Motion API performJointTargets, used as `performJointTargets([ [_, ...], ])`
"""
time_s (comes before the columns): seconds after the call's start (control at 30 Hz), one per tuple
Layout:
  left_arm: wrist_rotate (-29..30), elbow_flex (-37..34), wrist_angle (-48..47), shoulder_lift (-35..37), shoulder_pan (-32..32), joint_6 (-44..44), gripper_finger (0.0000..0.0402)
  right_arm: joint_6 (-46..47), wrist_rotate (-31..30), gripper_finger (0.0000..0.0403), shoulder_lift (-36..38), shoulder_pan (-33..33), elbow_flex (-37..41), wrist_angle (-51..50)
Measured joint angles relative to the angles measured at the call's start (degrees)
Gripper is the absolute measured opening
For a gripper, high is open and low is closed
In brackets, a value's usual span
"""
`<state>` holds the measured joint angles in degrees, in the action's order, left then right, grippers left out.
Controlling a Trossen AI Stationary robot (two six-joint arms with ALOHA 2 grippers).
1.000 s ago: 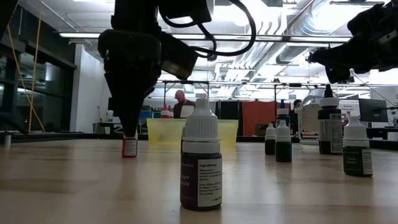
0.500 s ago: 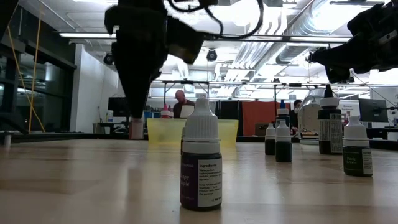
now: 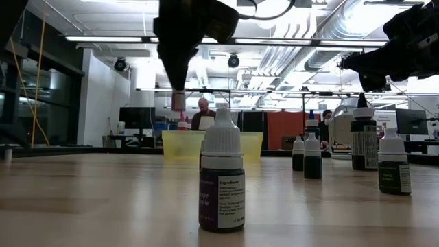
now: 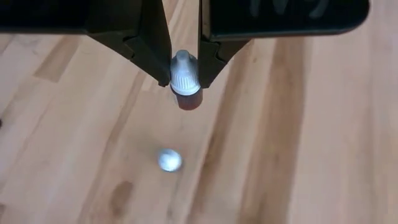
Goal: Pick & Place food coloring
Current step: Put the top small red food coloring bottle into the yellow container
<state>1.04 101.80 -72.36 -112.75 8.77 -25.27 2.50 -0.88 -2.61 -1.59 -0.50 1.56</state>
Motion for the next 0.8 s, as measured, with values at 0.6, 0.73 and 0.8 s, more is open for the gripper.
performJointTargets([
  [0.6,-1.07,2.19,-3.02,0.00,-19.19,-0.41,0.0037,0.00,-0.01,0.0000,0.00,-0.01,0.01,0.00],
  [0.73,-1.40,2.19,-2.97,0.00,-23.98,-1.55,0.0037,0.00,0.00,0.0000,0.00,0.01,0.00,0.00],
  [0.8,-1.38,2.19,-2.82,0.00,-26.13,-2.03,0.0037,0.00,-0.01,0.0000,0.00,0.01,0.01,0.00],
])
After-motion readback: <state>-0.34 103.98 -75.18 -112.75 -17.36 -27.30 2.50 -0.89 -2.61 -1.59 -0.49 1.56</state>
